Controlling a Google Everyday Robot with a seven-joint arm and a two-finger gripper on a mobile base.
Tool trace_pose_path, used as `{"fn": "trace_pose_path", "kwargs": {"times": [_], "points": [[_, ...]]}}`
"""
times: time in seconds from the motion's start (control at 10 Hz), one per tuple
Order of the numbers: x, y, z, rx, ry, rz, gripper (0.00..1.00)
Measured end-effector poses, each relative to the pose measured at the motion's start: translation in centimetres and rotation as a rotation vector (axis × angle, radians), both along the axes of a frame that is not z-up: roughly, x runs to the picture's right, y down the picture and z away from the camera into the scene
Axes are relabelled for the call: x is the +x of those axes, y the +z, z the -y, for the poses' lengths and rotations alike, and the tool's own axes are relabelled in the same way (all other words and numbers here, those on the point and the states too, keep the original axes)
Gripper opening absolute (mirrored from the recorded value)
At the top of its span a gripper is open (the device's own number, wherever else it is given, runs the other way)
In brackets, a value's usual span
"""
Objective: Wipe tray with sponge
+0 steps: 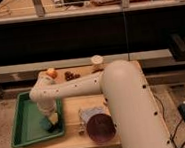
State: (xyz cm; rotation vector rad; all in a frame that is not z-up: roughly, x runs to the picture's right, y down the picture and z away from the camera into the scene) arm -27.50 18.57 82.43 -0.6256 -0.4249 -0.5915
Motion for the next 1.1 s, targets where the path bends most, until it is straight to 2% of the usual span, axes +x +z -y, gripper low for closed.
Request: {"fn": "trace_pose_path", "kwargs": {"times": [0.2,0.4,0.6,0.9,1.1], "points": [[-2.4,0.0,-0.6,-0.006,-0.025,0.025,0.0],[-6.1,0.3,-1.1,-0.008,-0.068,0.064,0.0],[-7.5,0.8,-0.6,0.001,-0.079,0.082,0.0],[-6.8,2.8,3.0,0.049,-0.048,0.072,0.0],[-5.9,4.5,5.4,0.061,-0.03,0.056,0.0]]}}
